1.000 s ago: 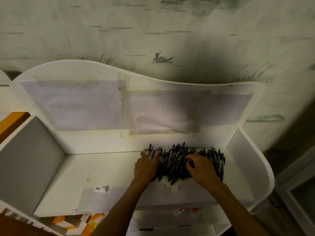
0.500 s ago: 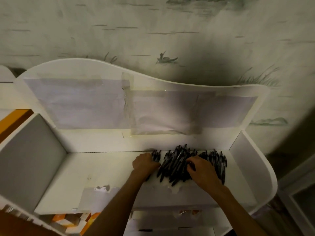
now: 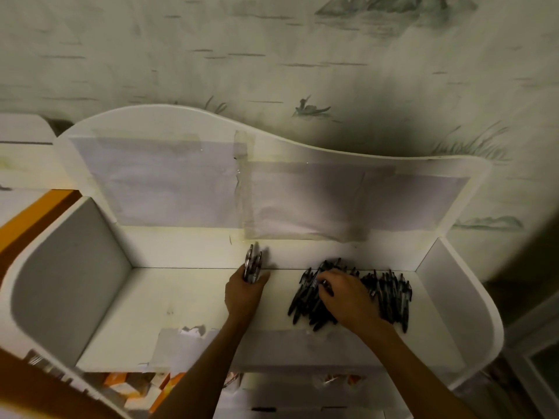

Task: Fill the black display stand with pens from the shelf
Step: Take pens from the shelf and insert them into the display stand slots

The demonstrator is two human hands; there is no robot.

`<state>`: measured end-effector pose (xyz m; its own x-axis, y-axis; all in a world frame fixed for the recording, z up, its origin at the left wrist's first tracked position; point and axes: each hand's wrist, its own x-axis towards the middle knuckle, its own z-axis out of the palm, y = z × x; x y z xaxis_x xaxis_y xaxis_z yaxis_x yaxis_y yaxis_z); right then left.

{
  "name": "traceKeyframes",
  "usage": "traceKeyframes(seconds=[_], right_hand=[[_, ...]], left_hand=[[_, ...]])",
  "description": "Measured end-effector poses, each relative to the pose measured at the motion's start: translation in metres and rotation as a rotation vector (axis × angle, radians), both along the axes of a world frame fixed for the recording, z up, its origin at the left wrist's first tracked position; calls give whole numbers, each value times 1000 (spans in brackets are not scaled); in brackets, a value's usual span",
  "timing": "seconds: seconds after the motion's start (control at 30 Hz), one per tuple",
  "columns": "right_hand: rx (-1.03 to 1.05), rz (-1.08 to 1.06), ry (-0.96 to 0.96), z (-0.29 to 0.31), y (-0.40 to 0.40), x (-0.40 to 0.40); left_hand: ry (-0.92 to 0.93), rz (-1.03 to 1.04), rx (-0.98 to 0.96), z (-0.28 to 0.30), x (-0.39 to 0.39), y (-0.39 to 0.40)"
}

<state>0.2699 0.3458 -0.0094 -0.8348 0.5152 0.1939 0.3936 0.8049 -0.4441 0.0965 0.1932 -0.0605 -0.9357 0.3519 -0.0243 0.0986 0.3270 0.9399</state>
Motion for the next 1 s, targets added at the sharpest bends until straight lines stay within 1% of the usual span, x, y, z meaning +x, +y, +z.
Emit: traceKeyframes(seconds=[0.07, 0.1, 0.17, 0.27, 0.4, 0.5, 0.57, 0.7, 0.73, 0.8, 0.9, 1.0], right_hand=[[9, 6, 10, 0, -2, -3], [11, 7, 13, 0, -3, -5], [14, 4, 15, 2, -4, -7], [16, 10, 16, 3, -7, -11], [50, 17, 12, 1, -15, -14], [38, 14, 2, 2, -16, -16], [30, 17, 2, 4, -16, -17], [29, 27, -18, 5, -18, -19], [24, 36, -24, 6, -19, -20], [5, 51, -28, 11, -23, -25], [-13, 80, 11, 26, -35, -41], [-22, 138, 57, 46, -53, -66]], left_hand=[[-79, 4, 177, 7, -2, -2], [-82, -2, 219, 11, -5, -3], [-38, -32, 240, 15, -8, -7], [35, -39, 184, 10, -6, -14], [61, -25, 48, -6, -1, -18], [2, 97, 38, -12, -2, -21], [38, 146, 5, -17, -2, -25], [112, 14, -162, -20, 2, -27], [103, -14, -155, -16, 3, -26], [63, -37, -71, -2, 3, -24], [96, 6, -9, 27, -1, -34], [109, -4, 50, 64, -6, -57]])
